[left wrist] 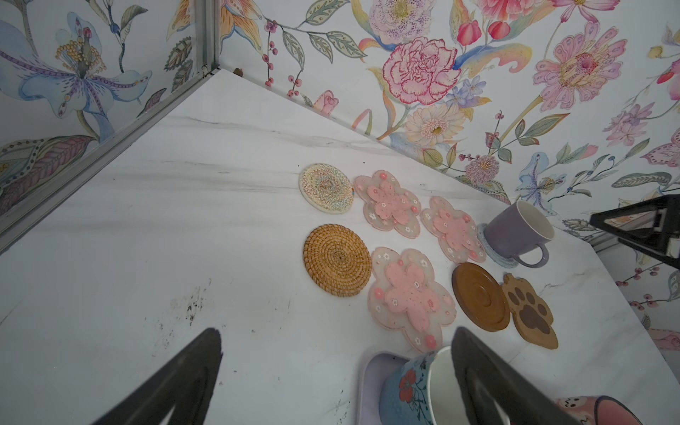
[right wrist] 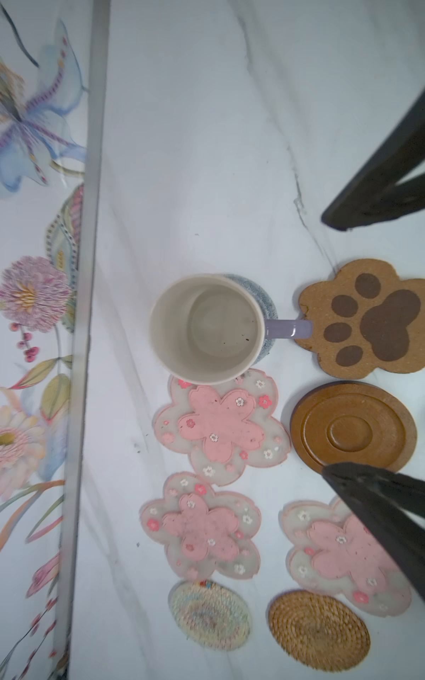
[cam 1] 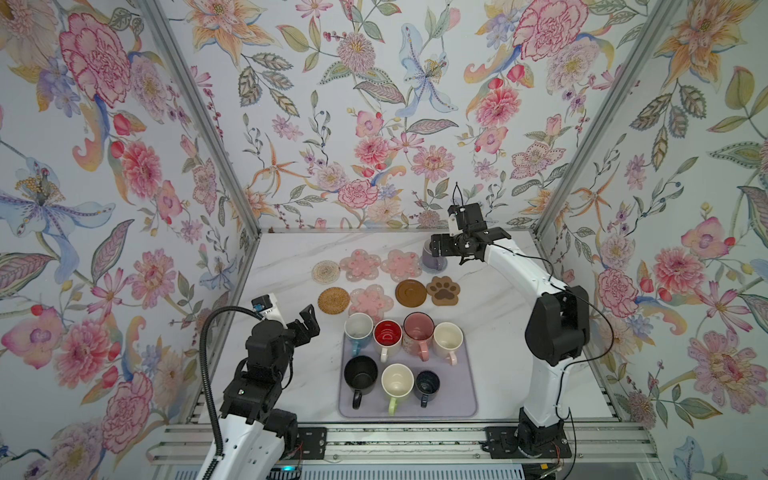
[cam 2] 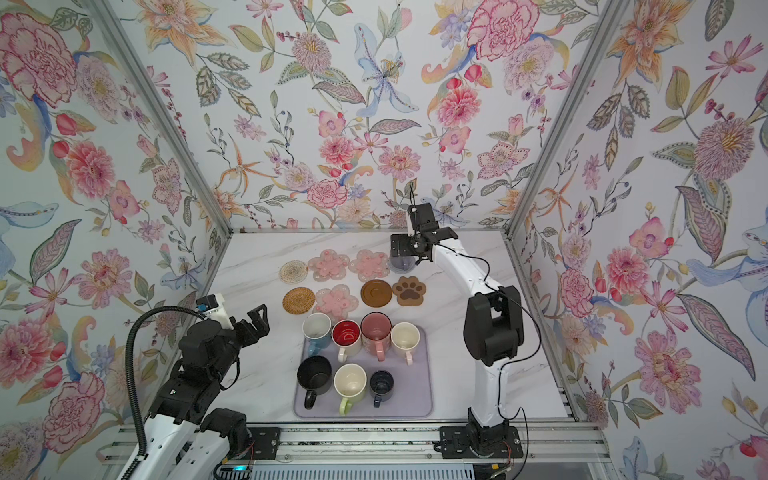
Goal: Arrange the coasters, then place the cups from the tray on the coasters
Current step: 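Open the right gripper and draw it back toward the robot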
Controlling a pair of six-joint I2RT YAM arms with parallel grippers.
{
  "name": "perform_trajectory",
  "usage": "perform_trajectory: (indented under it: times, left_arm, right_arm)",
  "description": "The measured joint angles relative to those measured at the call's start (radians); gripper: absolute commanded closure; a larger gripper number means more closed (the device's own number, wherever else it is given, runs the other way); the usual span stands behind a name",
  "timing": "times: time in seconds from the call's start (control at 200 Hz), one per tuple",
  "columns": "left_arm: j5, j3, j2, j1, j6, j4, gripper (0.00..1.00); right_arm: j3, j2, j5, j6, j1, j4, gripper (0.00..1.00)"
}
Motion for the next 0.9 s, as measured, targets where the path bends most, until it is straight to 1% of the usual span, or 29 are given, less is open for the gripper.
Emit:
perform_trajectory:
  times: [0.125, 0.235, 0.34, 0.44, 0.57, 0.706, 0.781, 0.896]
  left_arm:
    - [0.0, -0.006, 0.002, 0.0, 0.0, 0.001, 0.01]
    - [0.001, -0.008, 0.011, 0.0, 0.0, 0.002, 0.01]
    - [0.001, -0.014, 0.013, 0.0, -0.007, 0.003, 0.01]
    - [0.002, -0.02, 0.013, 0.0, -0.012, 0.002, 0.01]
    - [0.031, -0.02, 0.026, 0.0, -0.016, 0.0, 0.01]
    - [0.089, -0.01, 0.098, -0.01, -0.034, -0.029, 0.03]
    - [0.105, -0.002, 0.13, -0.05, -0.045, -0.064, 0.03]
    - [0.105, 0.014, 0.122, -0.142, -0.071, -0.122, 0.03]
  right_arm:
    - [-0.256, -0.263, 0.013, 0.029, 0.006, 0.123, 0.01]
    - [-0.487, -0.449, 0.03, 0.062, 0.014, 0.201, 0.01]
    - [-0.661, -0.566, 0.056, 0.096, 0.017, 0.23, 0.01]
    - [-0.775, -0.646, 0.078, 0.127, 0.017, 0.235, 0.01]
    - [-0.865, -0.727, 0.101, 0.158, 0.017, 0.249, 0.01]
    - [-0.883, -0.746, 0.12, 0.171, 0.013, 0.259, 0.01]
    - [-0.883, -0.746, 0.125, 0.171, 0.005, 0.267, 0.01]
    - [-0.883, -0.745, 0.13, 0.171, -0.002, 0.285, 0.01]
